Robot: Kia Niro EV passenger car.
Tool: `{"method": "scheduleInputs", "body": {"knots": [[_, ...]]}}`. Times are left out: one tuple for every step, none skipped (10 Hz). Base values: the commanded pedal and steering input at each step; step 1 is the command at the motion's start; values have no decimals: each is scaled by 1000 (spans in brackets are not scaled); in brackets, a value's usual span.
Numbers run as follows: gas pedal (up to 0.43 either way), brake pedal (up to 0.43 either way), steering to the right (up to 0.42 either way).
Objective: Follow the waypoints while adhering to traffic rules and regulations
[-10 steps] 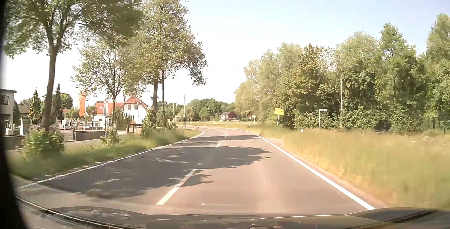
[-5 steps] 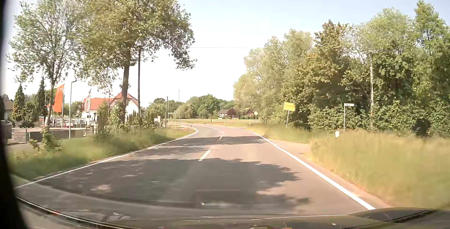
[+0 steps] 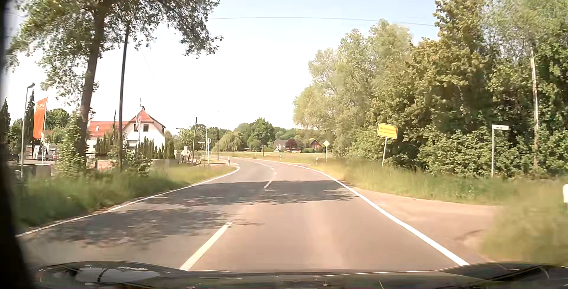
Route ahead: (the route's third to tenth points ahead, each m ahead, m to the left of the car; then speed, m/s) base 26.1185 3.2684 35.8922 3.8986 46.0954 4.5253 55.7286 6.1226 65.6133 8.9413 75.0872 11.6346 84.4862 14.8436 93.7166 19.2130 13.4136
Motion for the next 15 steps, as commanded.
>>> {"method": "scheduleInputs", "body": {"knots": [[138, 0, -6], [138, 0, -7], [138, 0, -7], [138, 0, -8], [138, 0, -10], [138, 0, -14], [138, 0, -15], [138, 0, -15], [138, 0, -15], [138, 0, -16], [150, 0, -19], [150, 0, -20], [150, 0, -20], [150, 0, -20], [157, 0, -20]]}}
